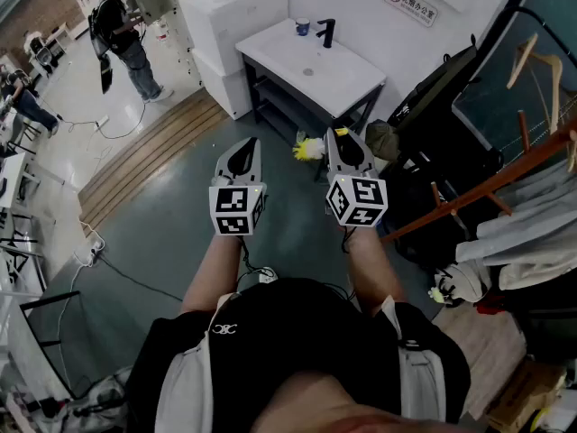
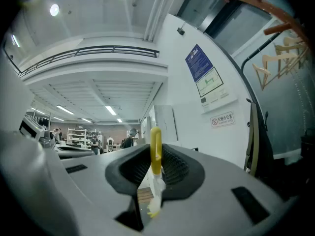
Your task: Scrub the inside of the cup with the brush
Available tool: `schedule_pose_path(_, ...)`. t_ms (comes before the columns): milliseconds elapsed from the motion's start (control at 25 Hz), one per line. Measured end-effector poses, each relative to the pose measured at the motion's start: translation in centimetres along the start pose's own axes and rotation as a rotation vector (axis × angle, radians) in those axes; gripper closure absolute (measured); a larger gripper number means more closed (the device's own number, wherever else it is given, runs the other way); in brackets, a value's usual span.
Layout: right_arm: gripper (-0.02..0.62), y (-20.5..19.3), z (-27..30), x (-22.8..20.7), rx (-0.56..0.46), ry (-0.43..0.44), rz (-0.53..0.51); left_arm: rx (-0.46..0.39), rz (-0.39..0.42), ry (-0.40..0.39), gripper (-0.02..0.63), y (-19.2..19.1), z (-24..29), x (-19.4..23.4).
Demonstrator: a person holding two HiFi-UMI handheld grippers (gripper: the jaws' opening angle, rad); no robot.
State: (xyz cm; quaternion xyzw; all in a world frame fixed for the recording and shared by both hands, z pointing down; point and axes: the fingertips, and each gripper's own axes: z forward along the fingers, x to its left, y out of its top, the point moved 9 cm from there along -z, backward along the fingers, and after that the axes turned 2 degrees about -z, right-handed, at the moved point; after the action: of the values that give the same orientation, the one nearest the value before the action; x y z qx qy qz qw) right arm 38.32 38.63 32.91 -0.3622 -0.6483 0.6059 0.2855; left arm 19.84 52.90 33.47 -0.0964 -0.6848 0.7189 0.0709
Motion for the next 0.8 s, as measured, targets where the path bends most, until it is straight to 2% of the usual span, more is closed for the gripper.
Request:
schedule_pose_path(400,0.522,-0.2,0.0,0.9,-0.009,0.008,-0.004,0.009,0.023,0.014,0.592,0.2,-0.5,0.2)
schedule_pose_path(800,0.522,-0.6,3.4,3.8,-0.017,-0.021,-0.011,-0.005,0.016,0.022,0.591,0.1,-0.2,5.3)
